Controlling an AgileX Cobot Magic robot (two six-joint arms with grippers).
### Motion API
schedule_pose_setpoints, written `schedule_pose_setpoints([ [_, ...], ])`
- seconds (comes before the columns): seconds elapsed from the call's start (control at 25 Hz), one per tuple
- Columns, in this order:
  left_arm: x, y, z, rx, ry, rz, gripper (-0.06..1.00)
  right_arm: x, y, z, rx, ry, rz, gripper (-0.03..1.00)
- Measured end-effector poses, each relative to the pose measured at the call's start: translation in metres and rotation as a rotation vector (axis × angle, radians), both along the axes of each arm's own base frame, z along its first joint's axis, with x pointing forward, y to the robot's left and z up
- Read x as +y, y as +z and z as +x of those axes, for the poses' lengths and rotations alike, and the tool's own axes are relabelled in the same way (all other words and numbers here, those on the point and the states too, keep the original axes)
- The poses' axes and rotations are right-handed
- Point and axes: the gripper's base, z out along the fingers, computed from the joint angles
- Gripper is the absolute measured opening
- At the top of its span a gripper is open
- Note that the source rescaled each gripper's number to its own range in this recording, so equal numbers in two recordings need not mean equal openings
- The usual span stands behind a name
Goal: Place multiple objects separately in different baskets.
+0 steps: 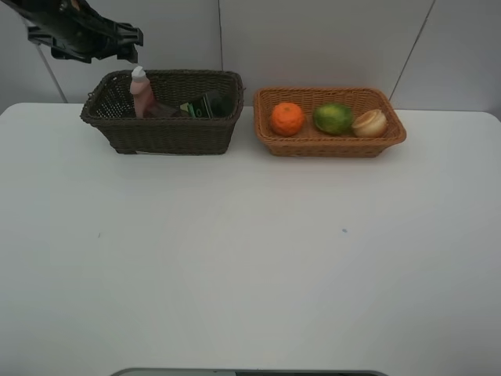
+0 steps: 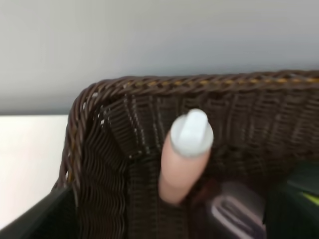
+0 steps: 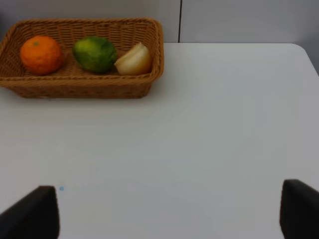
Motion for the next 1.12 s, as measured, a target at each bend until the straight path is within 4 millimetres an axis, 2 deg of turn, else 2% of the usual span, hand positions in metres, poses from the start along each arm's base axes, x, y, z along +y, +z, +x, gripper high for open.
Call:
schedule_pose_setpoints([
  [0.28,0.007,0.03,-0.061,0.002,-0.047,0.001,0.97,0.0,0.0,0.0,0.0,0.0,0.0,0.87],
  [0.48,0.015,0.06,-0.107,0.005,-0.057,0.013,0.97,0.0,0.0,0.0,0.0,0.0,0.0,0.87],
  [0.64,0.023,0.094,-0.155,-0.044,-0.053,0.011,0.97,0.0,0.0,0.0,0.0,0.0,0.0,0.87],
  [0.76,0.029,0.111,-0.192,-0.06,-0.047,0.01,0.97,0.0,0.0,0.0,0.0,0.0,0.0,0.87],
  [0.92,0.037,0.124,-0.242,-0.075,-0.039,0.01,0.97,0.0,0.0,0.0,0.0,0.0,0.0,0.87],
  [1.12,0.047,0.126,-0.299,-0.09,-0.034,0.013,0.97,0.0,0.0,0.0,0.0,0.0,0.0,0.87],
])
